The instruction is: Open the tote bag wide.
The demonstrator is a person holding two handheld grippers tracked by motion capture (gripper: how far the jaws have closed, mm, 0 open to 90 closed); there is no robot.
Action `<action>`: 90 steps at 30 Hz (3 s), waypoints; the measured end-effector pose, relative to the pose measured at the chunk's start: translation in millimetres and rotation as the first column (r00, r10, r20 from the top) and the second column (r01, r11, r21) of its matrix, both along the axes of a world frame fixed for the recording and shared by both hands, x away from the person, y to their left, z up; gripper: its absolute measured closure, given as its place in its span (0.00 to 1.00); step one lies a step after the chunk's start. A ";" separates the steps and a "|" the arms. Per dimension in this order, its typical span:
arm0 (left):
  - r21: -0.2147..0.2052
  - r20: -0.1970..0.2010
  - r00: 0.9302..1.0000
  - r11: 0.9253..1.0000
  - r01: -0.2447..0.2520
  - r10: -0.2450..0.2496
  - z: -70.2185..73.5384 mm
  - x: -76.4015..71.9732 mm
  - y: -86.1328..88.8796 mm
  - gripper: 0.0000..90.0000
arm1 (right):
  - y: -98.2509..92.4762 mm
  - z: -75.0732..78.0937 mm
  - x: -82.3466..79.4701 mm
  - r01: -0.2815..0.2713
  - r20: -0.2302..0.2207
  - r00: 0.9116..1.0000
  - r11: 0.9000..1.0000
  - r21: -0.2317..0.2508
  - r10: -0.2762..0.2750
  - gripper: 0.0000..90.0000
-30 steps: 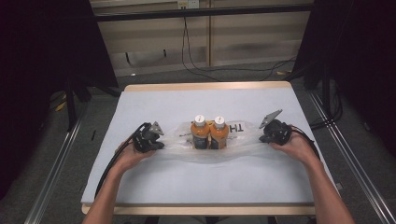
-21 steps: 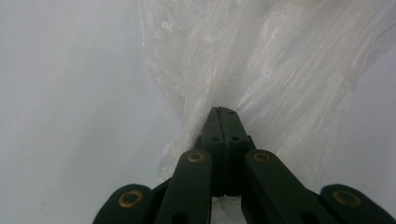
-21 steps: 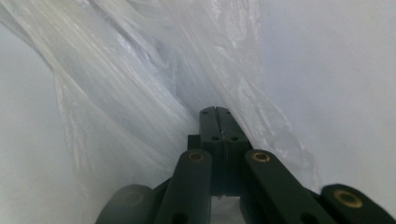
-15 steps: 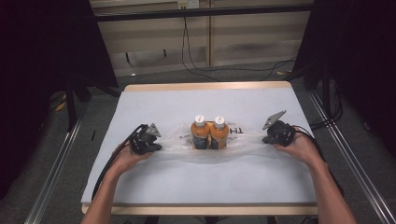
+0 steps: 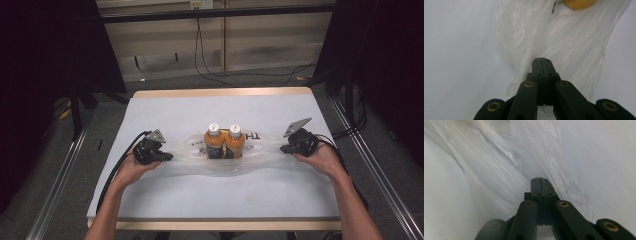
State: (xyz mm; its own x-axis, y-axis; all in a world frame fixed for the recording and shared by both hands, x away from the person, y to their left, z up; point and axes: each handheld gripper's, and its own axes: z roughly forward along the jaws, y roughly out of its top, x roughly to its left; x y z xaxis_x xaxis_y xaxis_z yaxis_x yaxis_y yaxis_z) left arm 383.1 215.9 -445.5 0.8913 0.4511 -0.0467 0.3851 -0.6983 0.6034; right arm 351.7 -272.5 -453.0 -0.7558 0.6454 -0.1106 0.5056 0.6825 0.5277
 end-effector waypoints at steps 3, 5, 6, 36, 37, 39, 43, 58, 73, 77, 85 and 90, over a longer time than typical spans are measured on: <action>-0.038 -0.003 1.000 0.999 0.006 -0.006 2.5 -0.5 -0.6 1.00 | -1.4 5.1 -1.5 -0.010 0.011 1.000 0.998 0.056 0.009 1.00; -0.073 0.010 1.000 0.997 0.020 -0.019 6.1 -3.1 -4.5 1.00 | 0.4 10.2 -3.2 -0.016 0.028 1.000 0.996 0.091 0.013 0.99; -0.080 0.014 0.999 0.996 0.032 -0.031 7.9 -3.5 -5.5 1.00 | 1.6 11.5 -3.2 -0.028 0.035 0.999 0.995 0.099 0.024 0.99; -0.239 0.104 0.979 0.951 0.196 -0.176 27.0 -38.5 -100.8 1.00 | 70.2 39.0 0.3 -0.185 0.083 0.982 0.948 0.260 0.169 1.00; -0.214 0.115 0.978 0.957 0.198 -0.177 26.8 -41.4 -107.6 1.00 | 72.1 37.8 2.6 -0.186 0.076 0.982 0.947 0.261 0.172 1.00; -0.223 0.124 0.975 0.953 0.207 -0.183 24.2 -43.3 -117.3 1.00 | 77.6 33.7 9.7 -0.196 0.069 0.981 0.948 0.253 0.184 1.00; -0.236 0.133 0.979 0.954 0.183 -0.155 17.7 -40.8 -131.9 0.97 | 87.3 24.6 24.7 -0.192 0.041 0.981 0.947 0.257 0.188 1.00; -0.121 0.170 0.976 0.980 0.156 -0.135 -16.4 -42.8 -149.8 1.00 | 104.6 8.7 55.4 -0.177 -0.018 0.982 0.951 0.254 0.188 1.00; -0.083 0.103 0.975 0.975 0.207 -0.198 -33.8 -55.0 -146.6 1.00 | 112.4 -24.7 86.3 -0.105 -0.114 0.984 0.959 0.263 0.139 1.00; -0.079 0.082 0.971 0.970 0.231 -0.225 -33.0 -60.5 -145.7 1.00 | 116.2 -24.2 89.0 -0.087 -0.111 0.987 0.963 0.254 0.118 1.00; -0.114 0.067 0.960 0.954 0.276 -0.270 -34.1 -75.9 -146.5 1.00 | 125.9 -28.3 102.7 -0.062 -0.034 0.997 0.966 0.251 0.072 1.00; -0.130 0.040 0.954 0.945 0.301 -0.298 -33.9 -84.1 -145.2 1.00 | 129.8 -28.4 109.0 -0.040 -0.035 0.998 0.967 0.250 0.050 1.00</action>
State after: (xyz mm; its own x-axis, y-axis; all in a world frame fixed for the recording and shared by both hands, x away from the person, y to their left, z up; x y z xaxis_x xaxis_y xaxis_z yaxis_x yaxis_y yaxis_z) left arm 299.0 70.7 -479.4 0.9856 0.1540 -0.0698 0.1581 -0.6924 0.7040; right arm 460.7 -142.7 -481.4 -0.7851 0.6141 0.0805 0.5018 0.5546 0.6638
